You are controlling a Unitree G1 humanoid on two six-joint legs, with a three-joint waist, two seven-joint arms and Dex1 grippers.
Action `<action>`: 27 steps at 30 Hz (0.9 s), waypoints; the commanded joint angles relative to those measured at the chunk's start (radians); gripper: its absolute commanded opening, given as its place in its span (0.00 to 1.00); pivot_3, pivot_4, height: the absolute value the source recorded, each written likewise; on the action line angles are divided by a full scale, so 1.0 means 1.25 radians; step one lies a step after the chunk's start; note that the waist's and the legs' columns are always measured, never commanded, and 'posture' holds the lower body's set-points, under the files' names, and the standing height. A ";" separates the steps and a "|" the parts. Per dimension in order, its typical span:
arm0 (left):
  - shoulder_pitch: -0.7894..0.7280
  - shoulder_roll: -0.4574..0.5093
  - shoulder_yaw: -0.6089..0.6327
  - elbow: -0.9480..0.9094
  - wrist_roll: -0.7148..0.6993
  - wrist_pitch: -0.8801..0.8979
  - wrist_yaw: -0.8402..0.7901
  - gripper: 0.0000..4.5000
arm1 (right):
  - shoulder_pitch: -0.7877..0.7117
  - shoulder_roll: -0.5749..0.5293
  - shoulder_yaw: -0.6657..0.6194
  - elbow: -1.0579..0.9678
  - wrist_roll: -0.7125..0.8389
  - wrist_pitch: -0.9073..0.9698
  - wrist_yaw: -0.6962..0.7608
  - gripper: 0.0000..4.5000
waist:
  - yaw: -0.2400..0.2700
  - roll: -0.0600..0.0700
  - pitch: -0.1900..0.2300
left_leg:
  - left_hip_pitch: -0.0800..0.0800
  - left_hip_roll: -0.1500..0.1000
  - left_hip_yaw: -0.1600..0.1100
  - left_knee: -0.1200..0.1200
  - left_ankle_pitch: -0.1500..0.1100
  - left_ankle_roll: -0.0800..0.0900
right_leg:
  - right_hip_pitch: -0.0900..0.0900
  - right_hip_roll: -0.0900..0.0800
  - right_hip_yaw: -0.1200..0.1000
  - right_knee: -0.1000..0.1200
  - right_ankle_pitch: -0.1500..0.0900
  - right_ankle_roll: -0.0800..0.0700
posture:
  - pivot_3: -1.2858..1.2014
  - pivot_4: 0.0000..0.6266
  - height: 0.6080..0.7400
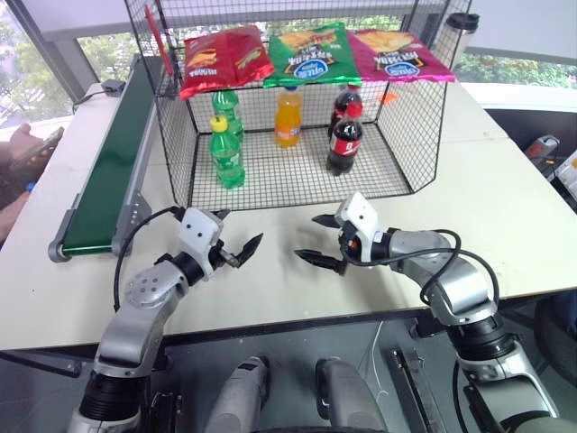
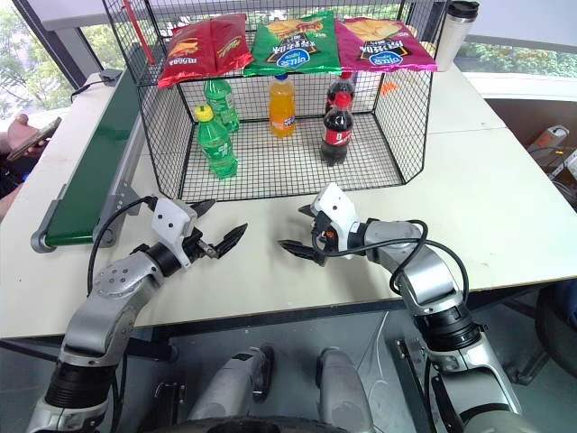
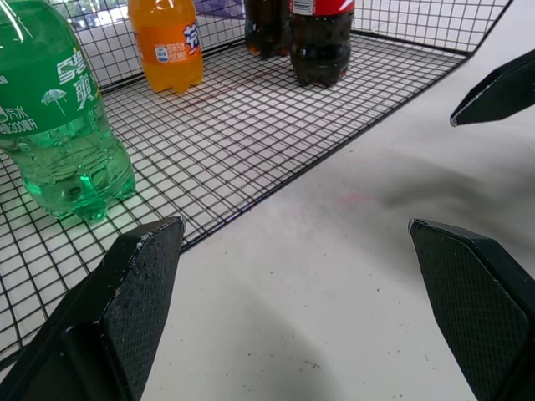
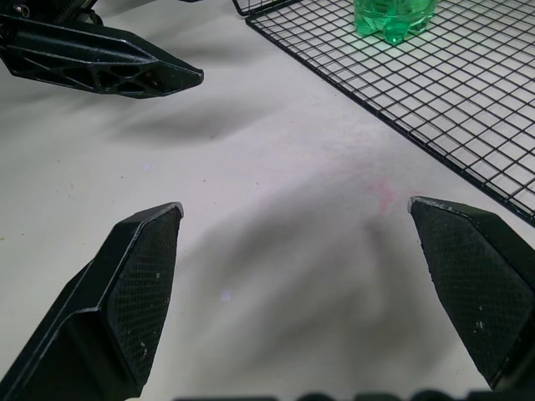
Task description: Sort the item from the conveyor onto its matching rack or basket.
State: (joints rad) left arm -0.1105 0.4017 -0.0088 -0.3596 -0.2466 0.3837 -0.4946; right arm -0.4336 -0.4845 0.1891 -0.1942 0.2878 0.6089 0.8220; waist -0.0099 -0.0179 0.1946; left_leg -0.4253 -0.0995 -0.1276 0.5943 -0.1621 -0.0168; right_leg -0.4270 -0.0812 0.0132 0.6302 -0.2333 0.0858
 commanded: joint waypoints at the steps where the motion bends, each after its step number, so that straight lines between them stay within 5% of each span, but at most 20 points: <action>1: 0.000 0.001 0.010 -0.018 -0.009 -0.022 -0.009 1.00 | -0.013 -0.002 -0.008 -0.031 0.006 -0.013 0.001 1.00 | 0.000 0.000 0.000 | 0.000 0.000 0.000 0.000 0.000 0.000 | 0.000 0.000 0.000 0.000 0.000 0.000 | 0.52 0.24 0.99; 27: 0.000 -0.002 0.007 -0.017 0.002 -0.012 0.008 1.00 | -0.015 0.000 -0.006 -0.025 0.004 -0.023 0.003 1.00 | 0.000 0.000 0.000 | 0.000 0.000 0.000 0.000 0.000 0.000 | 0.000 0.000 0.000 0.000 0.000 0.000 | 0.52 0.24 0.99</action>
State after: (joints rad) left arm -0.1103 0.4005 -0.0090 -0.3596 -0.2431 0.3835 -0.4883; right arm -0.4336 -0.4843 0.1891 -0.1942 0.2877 0.6004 0.8214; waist -0.0100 -0.0179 0.1946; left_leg -0.4253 -0.0995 -0.1276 0.5943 -0.1621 -0.0168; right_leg -0.4270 -0.0812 0.0133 0.6302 -0.2333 0.0858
